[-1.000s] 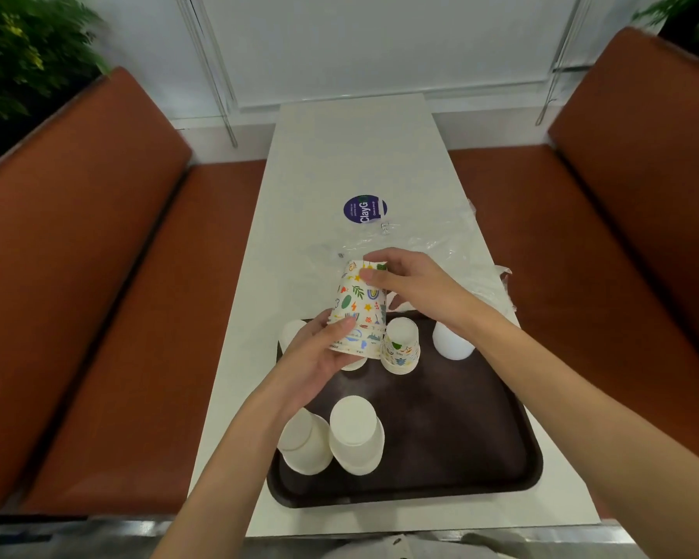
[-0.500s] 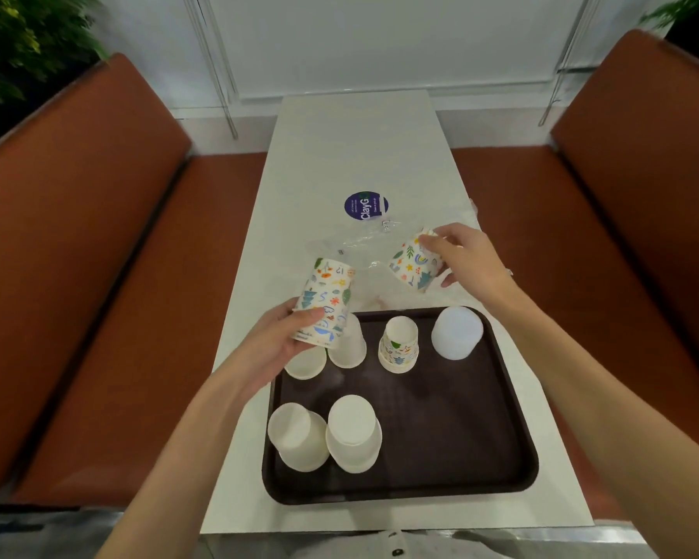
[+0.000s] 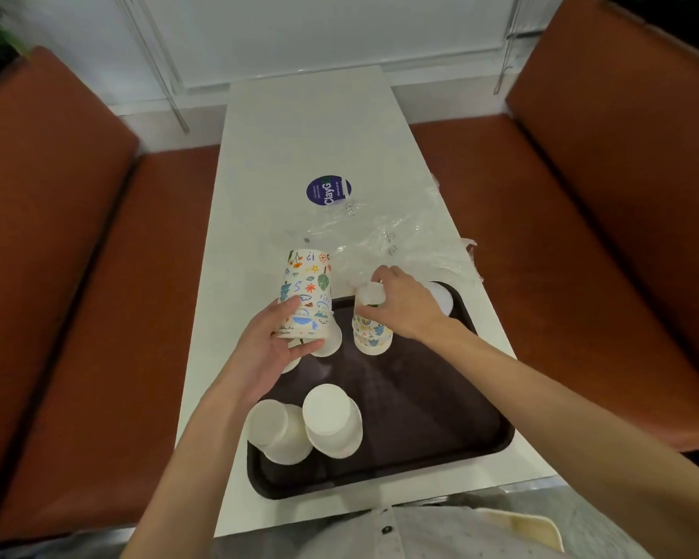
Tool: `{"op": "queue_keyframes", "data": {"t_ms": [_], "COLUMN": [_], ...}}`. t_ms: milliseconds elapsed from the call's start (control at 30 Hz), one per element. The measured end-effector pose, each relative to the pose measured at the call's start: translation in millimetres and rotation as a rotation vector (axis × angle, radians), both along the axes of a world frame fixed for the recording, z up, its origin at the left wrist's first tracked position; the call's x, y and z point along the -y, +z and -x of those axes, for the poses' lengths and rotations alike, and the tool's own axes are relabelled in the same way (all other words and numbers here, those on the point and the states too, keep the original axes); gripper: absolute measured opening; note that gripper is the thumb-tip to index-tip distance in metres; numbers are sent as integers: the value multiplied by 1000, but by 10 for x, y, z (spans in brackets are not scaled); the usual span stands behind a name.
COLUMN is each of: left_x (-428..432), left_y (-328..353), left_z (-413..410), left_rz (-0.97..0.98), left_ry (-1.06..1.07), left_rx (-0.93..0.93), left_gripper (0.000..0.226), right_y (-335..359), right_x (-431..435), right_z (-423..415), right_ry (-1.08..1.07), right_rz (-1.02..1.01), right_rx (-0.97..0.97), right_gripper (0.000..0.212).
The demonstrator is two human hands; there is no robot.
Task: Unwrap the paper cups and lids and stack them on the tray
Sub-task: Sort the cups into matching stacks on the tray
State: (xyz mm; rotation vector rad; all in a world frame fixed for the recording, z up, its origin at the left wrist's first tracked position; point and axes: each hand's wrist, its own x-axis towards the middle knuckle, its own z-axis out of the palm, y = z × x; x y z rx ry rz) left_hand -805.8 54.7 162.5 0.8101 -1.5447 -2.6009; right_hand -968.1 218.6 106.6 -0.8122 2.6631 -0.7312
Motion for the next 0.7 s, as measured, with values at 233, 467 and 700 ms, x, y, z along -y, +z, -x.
{"op": "queue_keyframes", "data": {"t_ms": [233,467,700], "left_x": [-22,-36,-33], "left_y": [-15,-35,-35], "left_z": [-25,-34,-64], "left_rz": [6,6,39], "left_ry": [9,55,63], "left_rx": [7,-4,22], "left_gripper": [43,44,41], "right_y": [-68,-131,-50], "right_x": [69,53,97], "right_z": [-23,-58,-14], "right_ry": [49,47,47], "right_rz": [-39,-65,-95], "right_rx": [20,50,-73], "right_gripper": [60,63,64]}}
